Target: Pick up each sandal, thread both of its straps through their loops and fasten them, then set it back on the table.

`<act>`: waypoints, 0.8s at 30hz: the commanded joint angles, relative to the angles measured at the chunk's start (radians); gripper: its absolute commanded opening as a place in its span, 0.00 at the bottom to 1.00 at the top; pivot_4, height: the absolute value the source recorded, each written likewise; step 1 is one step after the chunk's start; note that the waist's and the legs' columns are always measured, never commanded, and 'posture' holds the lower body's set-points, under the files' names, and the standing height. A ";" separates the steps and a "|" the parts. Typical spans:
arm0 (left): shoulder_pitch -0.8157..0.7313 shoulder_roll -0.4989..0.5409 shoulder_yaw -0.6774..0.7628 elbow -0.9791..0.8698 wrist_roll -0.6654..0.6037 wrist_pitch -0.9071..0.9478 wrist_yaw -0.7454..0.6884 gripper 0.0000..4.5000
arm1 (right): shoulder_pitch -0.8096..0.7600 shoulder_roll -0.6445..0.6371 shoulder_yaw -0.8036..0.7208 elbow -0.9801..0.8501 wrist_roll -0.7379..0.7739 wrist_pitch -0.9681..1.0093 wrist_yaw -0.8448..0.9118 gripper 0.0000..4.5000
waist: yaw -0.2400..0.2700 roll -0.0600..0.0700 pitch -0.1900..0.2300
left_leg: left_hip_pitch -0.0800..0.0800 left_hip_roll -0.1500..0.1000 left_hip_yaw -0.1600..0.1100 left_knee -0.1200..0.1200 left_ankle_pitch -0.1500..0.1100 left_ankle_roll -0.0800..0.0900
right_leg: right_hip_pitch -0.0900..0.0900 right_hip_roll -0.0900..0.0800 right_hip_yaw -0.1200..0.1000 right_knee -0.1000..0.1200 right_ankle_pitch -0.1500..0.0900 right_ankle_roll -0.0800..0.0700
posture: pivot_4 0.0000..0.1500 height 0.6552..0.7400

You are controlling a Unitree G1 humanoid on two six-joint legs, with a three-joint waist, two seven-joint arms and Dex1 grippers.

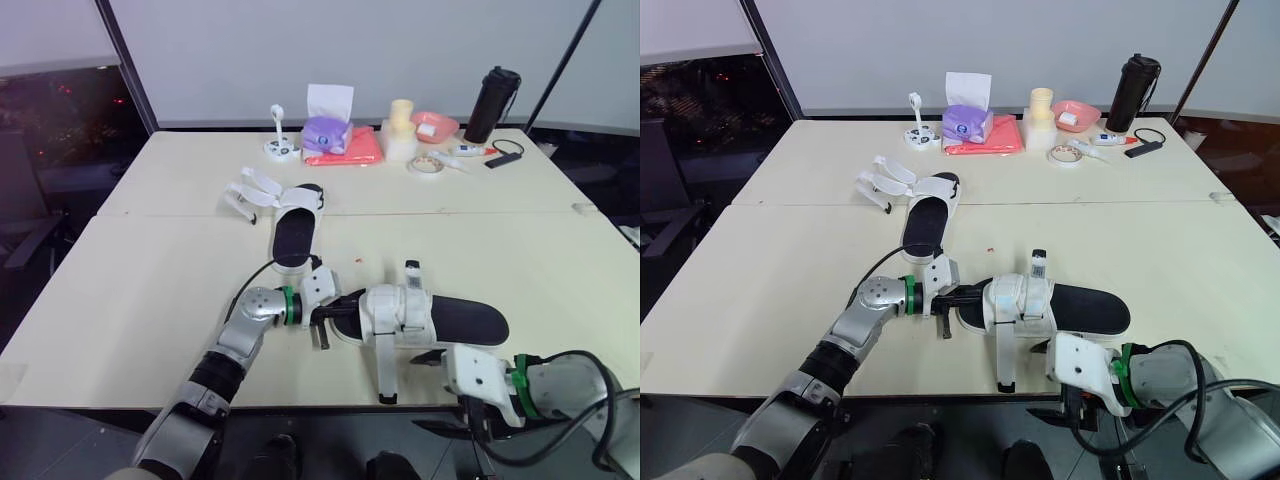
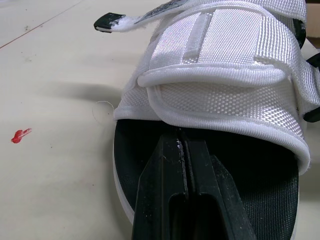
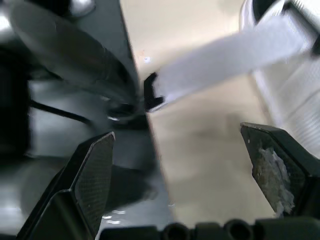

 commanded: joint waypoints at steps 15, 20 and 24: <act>0.024 0.007 -0.028 0.006 0.027 0.015 -0.001 0.00 | -0.249 0.228 0.074 0.101 0.350 0.445 -0.142 0.78 | 0.001 0.000 0.000 | 0.000 -0.001 0.000 0.000 0.000 0.000 | -0.001 0.000 0.000 -0.001 0.000 0.000 | 1.00 0.93; 0.026 0.005 -0.029 0.000 0.025 0.018 0.000 0.00 | -0.256 0.246 0.082 0.096 0.360 0.449 -0.166 0.23 | 0.000 0.000 0.000 | 0.000 -0.001 0.000 0.000 0.000 0.000 | -0.001 0.000 0.000 0.000 0.000 0.000 | 1.00 0.93; 0.026 0.002 -0.030 -0.002 0.022 0.019 -0.002 0.00 | -0.245 0.221 0.085 0.068 0.370 0.446 -0.148 0.02 | 0.001 0.000 0.000 | 0.000 -0.001 0.000 0.000 0.000 0.000 | -0.001 0.000 0.000 -0.001 0.000 0.001 | 1.00 0.93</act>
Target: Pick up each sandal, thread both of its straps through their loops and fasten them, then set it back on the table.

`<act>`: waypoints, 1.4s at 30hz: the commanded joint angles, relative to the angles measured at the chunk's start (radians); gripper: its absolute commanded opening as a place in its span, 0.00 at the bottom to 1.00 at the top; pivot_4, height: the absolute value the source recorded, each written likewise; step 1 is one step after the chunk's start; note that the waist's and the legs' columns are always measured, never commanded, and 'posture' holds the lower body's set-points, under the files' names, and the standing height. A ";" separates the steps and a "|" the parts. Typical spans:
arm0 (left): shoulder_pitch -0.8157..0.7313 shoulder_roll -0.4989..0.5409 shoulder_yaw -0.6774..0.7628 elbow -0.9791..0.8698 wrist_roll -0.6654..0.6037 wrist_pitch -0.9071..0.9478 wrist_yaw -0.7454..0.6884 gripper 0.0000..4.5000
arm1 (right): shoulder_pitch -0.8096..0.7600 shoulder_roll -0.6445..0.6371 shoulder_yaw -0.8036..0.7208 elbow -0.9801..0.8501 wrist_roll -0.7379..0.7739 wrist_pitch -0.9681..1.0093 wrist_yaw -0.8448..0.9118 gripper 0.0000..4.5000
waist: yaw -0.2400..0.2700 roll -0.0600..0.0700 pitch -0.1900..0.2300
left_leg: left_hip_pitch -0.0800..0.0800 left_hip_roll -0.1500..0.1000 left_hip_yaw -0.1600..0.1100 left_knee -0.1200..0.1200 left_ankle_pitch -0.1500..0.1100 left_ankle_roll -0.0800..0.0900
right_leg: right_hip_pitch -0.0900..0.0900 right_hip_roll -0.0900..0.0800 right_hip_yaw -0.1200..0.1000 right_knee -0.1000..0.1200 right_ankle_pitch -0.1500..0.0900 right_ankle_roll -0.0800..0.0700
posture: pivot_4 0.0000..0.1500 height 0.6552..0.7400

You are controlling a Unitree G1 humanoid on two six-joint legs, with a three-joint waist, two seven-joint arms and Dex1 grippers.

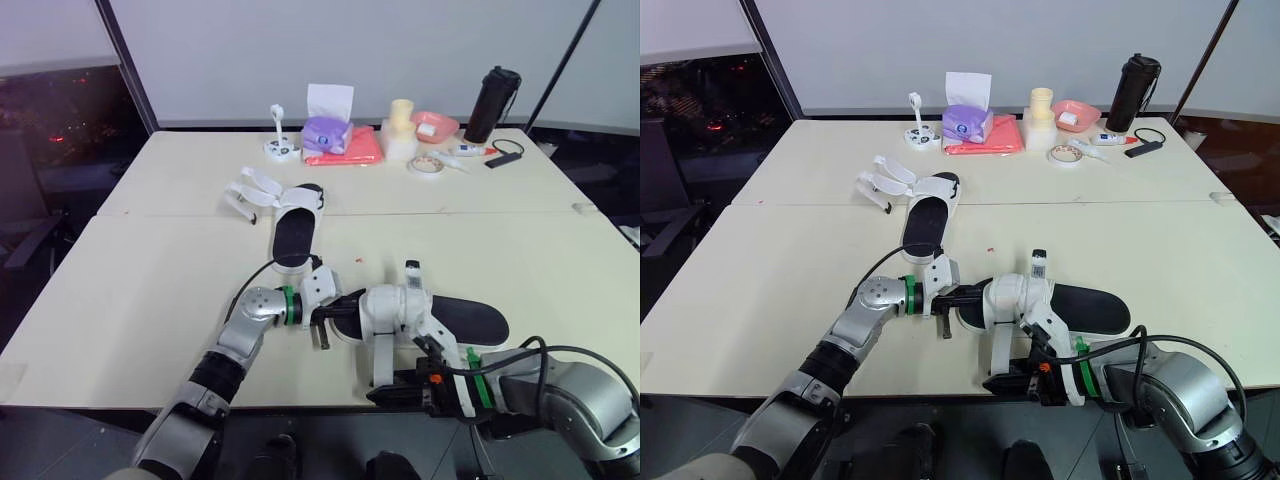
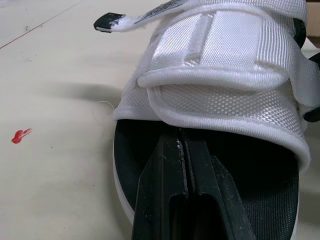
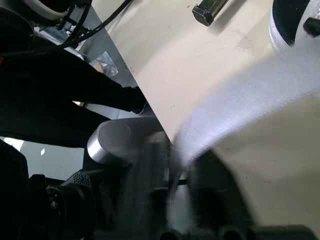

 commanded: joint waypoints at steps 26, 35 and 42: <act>0.021 -0.006 -0.037 0.021 0.030 -0.005 0.002 0.00 | -0.363 -0.089 0.017 0.135 -0.015 -0.094 0.077 0.02 | -0.001 0.000 0.000 | -0.001 0.000 0.000 0.000 0.000 0.000 | -0.001 0.000 0.000 -0.001 0.000 0.000 | 1.00 0.93; 0.029 0.000 -0.032 0.012 0.029 -0.003 0.010 0.00 | -0.444 -0.014 0.041 0.257 -0.069 -0.062 0.015 0.08 | -0.003 0.000 0.000 | -0.001 0.000 0.000 0.000 0.000 0.000 | -0.002 0.000 0.000 0.000 0.001 0.000 | 1.00 0.93; 0.030 -0.002 -0.035 0.013 0.029 -0.002 0.015 0.00 | -0.455 0.001 0.026 0.294 -0.107 -0.086 -0.027 0.77 | -0.004 0.000 0.000 | -0.001 0.000 0.000 0.000 0.000 0.000 | -0.002 0.000 0.000 0.000 0.001 0.000 | 1.00 0.93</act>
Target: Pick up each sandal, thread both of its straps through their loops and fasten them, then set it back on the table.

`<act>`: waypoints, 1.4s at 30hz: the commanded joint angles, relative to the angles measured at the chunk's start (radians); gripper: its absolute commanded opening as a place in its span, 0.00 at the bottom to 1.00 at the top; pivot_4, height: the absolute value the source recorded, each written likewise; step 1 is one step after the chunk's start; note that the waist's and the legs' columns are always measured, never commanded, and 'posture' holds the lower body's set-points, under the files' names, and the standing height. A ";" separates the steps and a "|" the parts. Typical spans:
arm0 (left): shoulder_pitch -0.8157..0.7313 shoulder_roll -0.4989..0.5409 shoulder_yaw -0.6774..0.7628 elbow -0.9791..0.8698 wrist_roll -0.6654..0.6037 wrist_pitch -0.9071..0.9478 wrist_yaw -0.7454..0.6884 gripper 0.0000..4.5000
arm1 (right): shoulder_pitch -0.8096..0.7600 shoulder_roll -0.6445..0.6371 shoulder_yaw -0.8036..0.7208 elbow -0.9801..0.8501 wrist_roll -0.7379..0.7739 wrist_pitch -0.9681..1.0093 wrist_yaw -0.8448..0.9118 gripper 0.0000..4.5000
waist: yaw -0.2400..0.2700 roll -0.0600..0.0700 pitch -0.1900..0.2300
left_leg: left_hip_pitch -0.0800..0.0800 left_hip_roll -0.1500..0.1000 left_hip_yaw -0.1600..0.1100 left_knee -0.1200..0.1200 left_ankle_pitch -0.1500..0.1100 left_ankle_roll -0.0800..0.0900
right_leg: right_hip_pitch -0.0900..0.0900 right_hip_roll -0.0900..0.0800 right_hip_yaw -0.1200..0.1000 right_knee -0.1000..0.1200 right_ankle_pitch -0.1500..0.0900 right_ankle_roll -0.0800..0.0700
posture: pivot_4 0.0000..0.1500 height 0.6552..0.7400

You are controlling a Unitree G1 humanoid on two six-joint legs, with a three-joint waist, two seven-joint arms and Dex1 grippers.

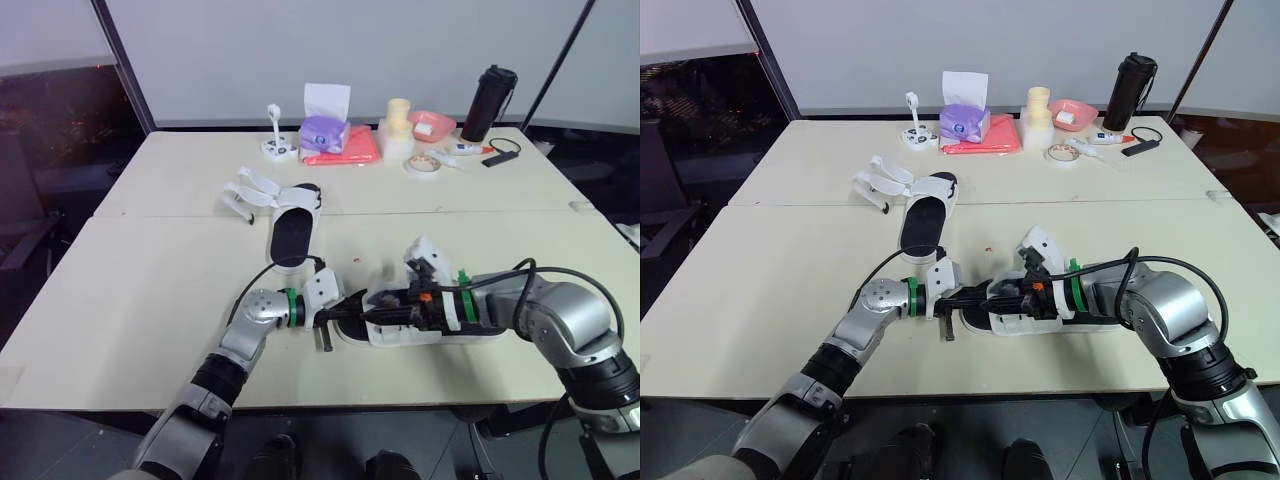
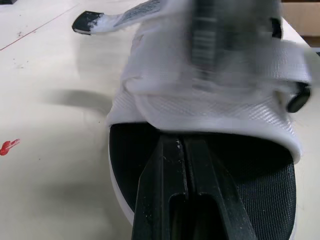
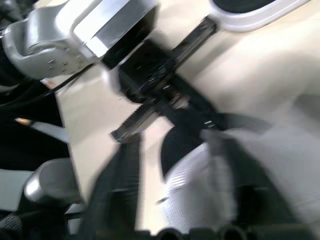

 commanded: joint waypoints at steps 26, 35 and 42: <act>0.013 -0.002 -0.013 0.038 0.020 0.007 0.012 0.00 | -0.157 0.039 0.044 0.170 -0.149 -0.038 0.033 0.77 | 0.002 0.000 0.000 | 0.000 -0.001 0.000 0.000 0.000 0.000 | -0.004 0.000 0.000 0.001 0.001 0.001 | 1.00 0.93; 0.018 -0.004 -0.018 0.034 0.021 0.010 0.012 0.00 | -0.148 0.030 0.008 0.116 -0.117 -0.020 0.074 0.00 | 0.002 0.000 0.000 | 0.000 -0.001 0.000 0.000 0.000 0.000 | -0.004 0.000 0.000 0.001 0.001 0.001 | 1.00 0.93; 0.022 -0.001 -0.035 0.040 0.032 0.017 -0.001 0.00 | -0.130 -0.004 -0.089 -0.009 -0.015 0.009 0.116 0.00 | 0.002 0.000 0.000 | 0.000 -0.001 0.000 0.000 0.000 0.000 | -0.004 0.000 0.000 0.001 0.001 0.001 | 1.00 0.93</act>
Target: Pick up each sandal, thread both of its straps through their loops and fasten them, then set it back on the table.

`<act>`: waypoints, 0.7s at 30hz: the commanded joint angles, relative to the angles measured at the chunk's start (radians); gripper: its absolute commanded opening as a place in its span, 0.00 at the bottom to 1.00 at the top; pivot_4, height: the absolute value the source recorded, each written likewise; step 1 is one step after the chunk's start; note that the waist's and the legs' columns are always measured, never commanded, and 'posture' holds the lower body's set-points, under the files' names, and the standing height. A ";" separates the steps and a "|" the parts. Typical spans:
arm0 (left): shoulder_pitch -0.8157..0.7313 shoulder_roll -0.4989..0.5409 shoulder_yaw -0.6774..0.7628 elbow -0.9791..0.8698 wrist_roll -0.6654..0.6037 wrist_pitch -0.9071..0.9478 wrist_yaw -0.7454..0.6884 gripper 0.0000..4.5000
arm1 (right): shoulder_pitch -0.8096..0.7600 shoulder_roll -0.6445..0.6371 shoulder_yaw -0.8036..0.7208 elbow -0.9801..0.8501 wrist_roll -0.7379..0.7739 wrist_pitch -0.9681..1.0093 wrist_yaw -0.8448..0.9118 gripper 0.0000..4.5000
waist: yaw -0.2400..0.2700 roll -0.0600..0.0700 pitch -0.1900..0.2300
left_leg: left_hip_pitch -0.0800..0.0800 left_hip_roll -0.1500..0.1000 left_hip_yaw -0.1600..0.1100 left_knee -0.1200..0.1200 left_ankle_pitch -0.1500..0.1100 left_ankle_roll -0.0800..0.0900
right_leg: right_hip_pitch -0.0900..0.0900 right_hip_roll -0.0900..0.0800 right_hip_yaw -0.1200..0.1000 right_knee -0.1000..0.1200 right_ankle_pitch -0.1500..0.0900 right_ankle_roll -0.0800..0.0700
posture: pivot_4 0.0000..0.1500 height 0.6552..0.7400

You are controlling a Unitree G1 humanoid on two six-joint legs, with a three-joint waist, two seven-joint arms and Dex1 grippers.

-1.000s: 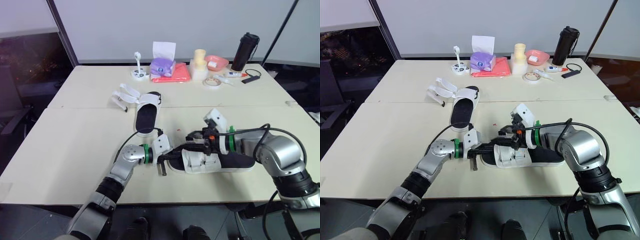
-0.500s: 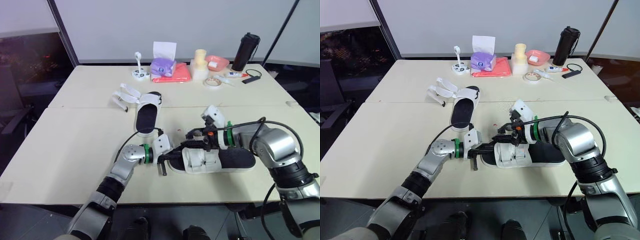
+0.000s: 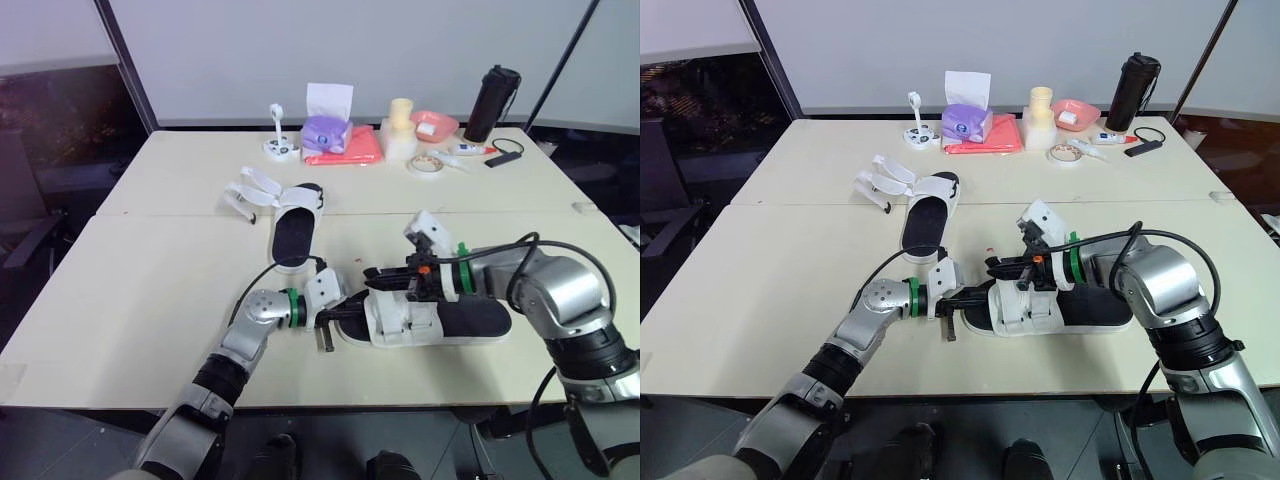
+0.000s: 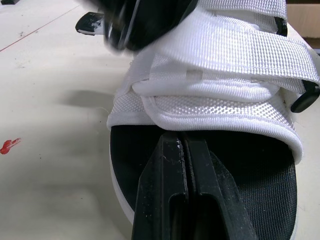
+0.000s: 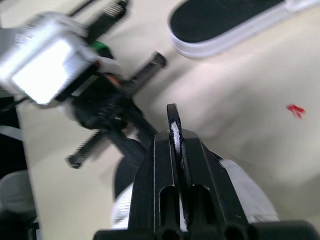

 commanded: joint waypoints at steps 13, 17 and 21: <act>0.029 0.035 -0.089 0.054 0.077 -0.004 -0.041 0.00 | 0.005 -0.038 -0.172 -0.202 0.180 0.028 -0.007 0.00 | 0.000 0.000 0.000 | -0.001 0.001 0.000 0.000 0.000 0.000 | 0.000 0.000 0.000 0.000 0.000 0.000 | 1.00 0.93; 0.027 0.040 -0.092 0.055 0.077 -0.010 -0.044 0.00 | 0.001 -0.041 -0.114 -0.140 0.110 -0.025 -0.009 0.00 | -0.002 0.000 0.000 | -0.001 0.000 0.001 -0.001 0.000 0.000 | 0.000 0.000 0.000 0.000 0.000 0.000 | 1.00 0.93; 0.030 0.049 -0.098 0.050 0.083 -0.015 -0.053 0.00 | -0.001 -0.047 -0.061 -0.074 0.049 -0.070 0.005 0.00 | -0.003 0.000 0.000 | -0.001 0.000 0.001 -0.001 0.000 0.000 | 0.000 0.000 0.000 0.000 0.000 0.000 | 1.00 0.93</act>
